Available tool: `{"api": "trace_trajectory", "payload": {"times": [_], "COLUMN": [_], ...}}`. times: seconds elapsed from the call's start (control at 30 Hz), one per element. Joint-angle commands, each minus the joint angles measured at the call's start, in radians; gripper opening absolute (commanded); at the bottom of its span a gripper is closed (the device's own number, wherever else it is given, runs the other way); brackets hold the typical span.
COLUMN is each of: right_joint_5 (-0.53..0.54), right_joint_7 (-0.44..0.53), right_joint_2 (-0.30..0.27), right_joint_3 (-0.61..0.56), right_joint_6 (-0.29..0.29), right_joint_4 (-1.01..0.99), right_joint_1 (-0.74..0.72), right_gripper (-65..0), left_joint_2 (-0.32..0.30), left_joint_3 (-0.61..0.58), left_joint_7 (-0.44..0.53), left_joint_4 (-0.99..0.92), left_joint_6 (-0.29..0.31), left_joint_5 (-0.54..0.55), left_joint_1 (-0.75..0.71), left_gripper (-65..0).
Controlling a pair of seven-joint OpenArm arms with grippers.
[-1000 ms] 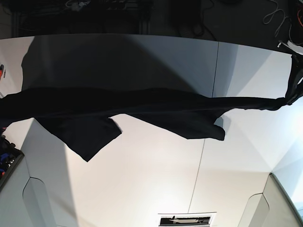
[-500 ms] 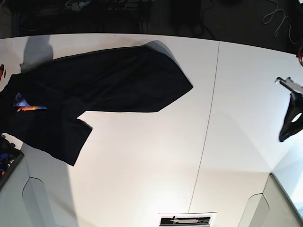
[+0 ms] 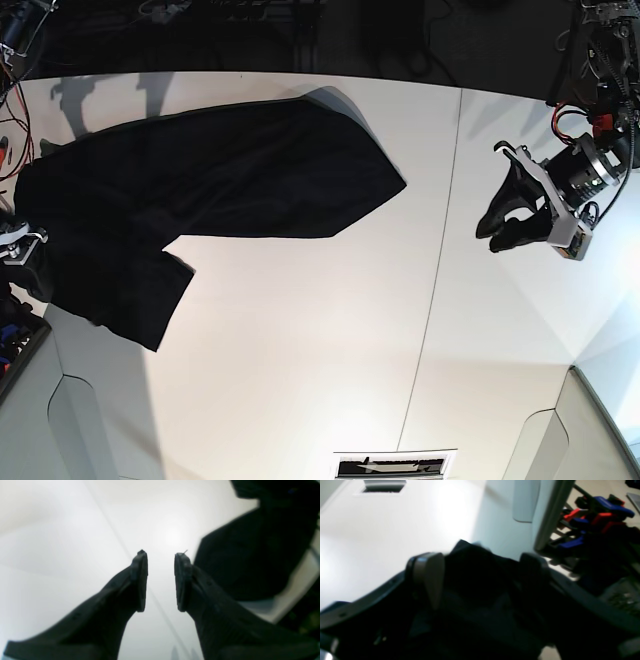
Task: Layout the t-shirt on the table in an organized manner, then fold the t-shirt properly
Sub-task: 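Grasp the shirt corner nearest the left gripper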
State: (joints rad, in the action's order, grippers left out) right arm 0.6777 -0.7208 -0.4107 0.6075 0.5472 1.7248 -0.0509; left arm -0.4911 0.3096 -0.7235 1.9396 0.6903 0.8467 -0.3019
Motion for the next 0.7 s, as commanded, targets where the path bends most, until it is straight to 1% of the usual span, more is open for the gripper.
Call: {"api": "trace_trajectory", "payload": {"times": [0.0, 0.13, 0.2, 0.27, 0.37, 0.47, 0.57, 0.67], "right_joint_5": [0.036, 0.091, 0.089, 0.089, 0.09, 0.089, 0.076, 0.062], "right_joint_7": [0.014, -0.018, -0.021, -0.023, -0.023, -0.011, -0.001, 0.019], "right_joint_2": [-0.014, 0.009, 0.009, 0.009, 0.01, 0.016, 0.031, 0.046], "right_joint_3": [0.039, 0.154, 0.193, 0.222, 0.23, 0.221, 0.221, 0.216], "right_joint_6": [0.0, 0.0, 0.0, 0.0, 0.0, 0.0, 0.0, 0.0], "right_joint_4": [0.023, 0.024, 0.024, 0.024, 0.024, 0.022, 0.014, -0.036], "right_joint_1": [-0.003, 0.041, 0.076, 0.127, 0.217, 0.279, 0.299, 0.298], "right_gripper": [-20.1, -20.1, -20.1, -20.1, -20.1, -20.1, -20.1, -20.1], "left_joint_2": [0.001, 0.049, 0.071, 0.09, 0.111, 0.114, 0.114, 0.113], "left_joint_3": [-0.01, -0.091, -0.143, -0.203, -0.292, -0.361, -0.394, -0.395], "left_joint_7": [0.011, 0.008, 0.008, 0.008, 0.01, 0.03, 0.037, 0.06], "left_joint_4": [0.051, 0.18, 0.206, 0.205, 0.192, 0.171, 0.129, 0.057], "left_joint_6": [0.008, 0.008, 0.008, 0.008, 0.008, 0.008, 0.008, 0.008], "left_joint_5": [0.035, 0.031, 0.014, -0.026, -0.129, -0.204, -0.261, -0.294], "left_joint_1": [-0.013, -0.068, -0.079, -0.087, -0.089, -0.089, -0.09, -0.089], "left_gripper": [-43.7, -43.7, -43.7, -43.7, -43.7, -43.7, -43.7, -43.7]}}
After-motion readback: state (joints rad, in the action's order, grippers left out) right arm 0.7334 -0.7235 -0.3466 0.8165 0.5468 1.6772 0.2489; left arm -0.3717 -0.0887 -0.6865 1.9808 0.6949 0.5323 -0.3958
